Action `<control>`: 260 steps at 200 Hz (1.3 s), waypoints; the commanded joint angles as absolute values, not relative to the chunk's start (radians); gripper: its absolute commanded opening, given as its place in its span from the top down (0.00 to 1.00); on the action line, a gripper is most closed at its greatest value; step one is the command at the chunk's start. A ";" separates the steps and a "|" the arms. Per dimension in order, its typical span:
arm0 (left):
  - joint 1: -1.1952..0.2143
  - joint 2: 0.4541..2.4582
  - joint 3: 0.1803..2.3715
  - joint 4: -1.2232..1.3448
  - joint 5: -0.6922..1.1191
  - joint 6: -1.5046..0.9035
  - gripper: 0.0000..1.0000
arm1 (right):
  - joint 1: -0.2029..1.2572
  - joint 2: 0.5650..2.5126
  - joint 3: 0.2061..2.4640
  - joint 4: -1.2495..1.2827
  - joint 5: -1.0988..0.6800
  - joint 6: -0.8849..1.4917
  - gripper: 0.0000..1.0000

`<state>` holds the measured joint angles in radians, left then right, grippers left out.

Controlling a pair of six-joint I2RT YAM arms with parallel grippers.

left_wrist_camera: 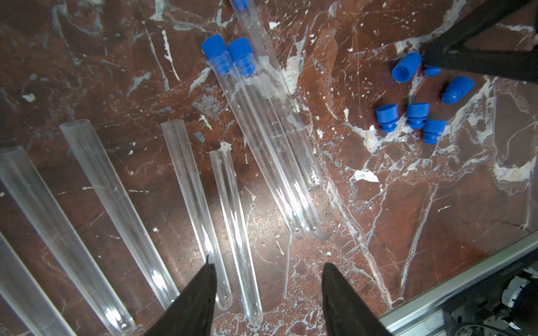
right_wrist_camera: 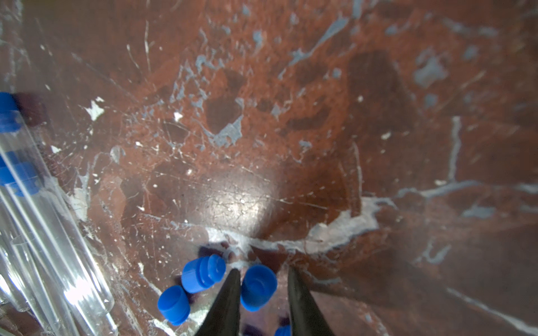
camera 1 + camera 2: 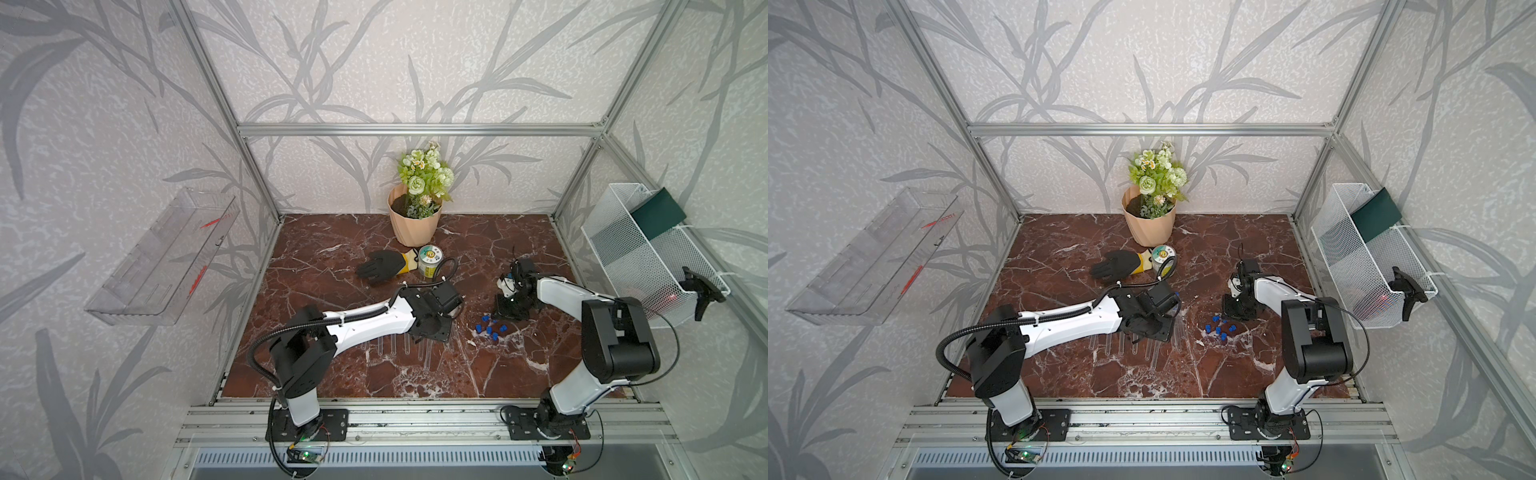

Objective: Remove stoppers from test tubes
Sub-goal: Place the stopper at the center of the board, then pick up the test tube at the center of the board.

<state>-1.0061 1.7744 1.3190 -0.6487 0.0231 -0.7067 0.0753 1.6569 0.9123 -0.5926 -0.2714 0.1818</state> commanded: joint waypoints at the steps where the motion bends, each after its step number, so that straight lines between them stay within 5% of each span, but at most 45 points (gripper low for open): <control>1: -1.010 1.811 1.383 -0.682 0.014 -0.690 0.43 | 0.072 1.626 0.944 -0.643 -0.257 0.172 0.68; 113: -0.994 2.008 1.565 -0.795 -0.005 -0.777 0.51 | 0.078 1.375 0.932 -0.757 -0.344 0.165 0.32; 186: -0.981 2.026 1.542 -0.758 -0.008 -0.849 0.62 | 0.094 1.290 0.903 -0.782 -0.399 0.182 0.29; 260: -0.979 2.047 1.539 -0.741 -0.014 -0.892 0.64 | 0.094 1.309 0.931 -0.789 -0.425 0.163 0.21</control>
